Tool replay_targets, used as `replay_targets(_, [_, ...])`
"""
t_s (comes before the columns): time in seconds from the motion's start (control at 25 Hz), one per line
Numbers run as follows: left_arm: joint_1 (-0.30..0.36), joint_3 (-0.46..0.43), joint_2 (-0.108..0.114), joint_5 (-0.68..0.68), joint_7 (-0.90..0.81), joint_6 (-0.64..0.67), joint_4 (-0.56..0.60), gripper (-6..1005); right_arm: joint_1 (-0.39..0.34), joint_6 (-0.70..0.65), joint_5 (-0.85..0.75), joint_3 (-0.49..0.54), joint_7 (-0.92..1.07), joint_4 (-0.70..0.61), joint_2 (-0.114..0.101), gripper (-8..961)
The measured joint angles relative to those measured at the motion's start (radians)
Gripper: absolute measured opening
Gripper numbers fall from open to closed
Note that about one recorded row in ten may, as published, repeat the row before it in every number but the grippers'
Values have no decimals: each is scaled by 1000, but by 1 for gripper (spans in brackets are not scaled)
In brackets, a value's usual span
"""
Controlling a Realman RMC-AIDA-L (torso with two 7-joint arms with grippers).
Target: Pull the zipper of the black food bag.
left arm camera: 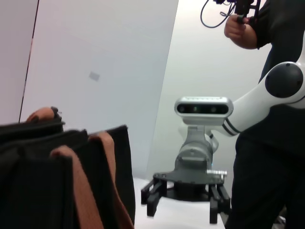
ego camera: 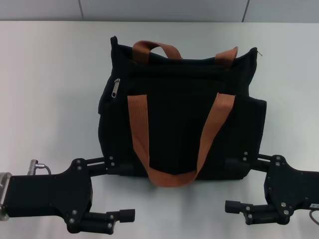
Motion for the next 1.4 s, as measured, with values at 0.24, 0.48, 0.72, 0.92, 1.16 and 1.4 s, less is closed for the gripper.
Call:
replay_targets(0.24, [-2,-115,-39,-4,56,86,-1,814,0,3,0,5,0,0,0,818])
replay_targets(0.48, [-2,-236,-71,-109,95,117,-12,813,0,7,0,2,3,0,0,818])
replay_targets(0.72, [-2,-387,-35,-213,93,51,-85,813,-1,7,0,5,6,0,0,818])
replay_targets(0.92, [-8,-402,32,-132,75,-85,-85,812,-1,7,0,5,6,0,0,818])
replay_targets(1.16, [-17,-408,48,16,67,-119,-56,812,0,6,0,6,10,0,-2,818])
replay_targets(1.4, [-37,-403,34,28,74,-166,-52,812,1,5,0,8,11,0,-2,817])
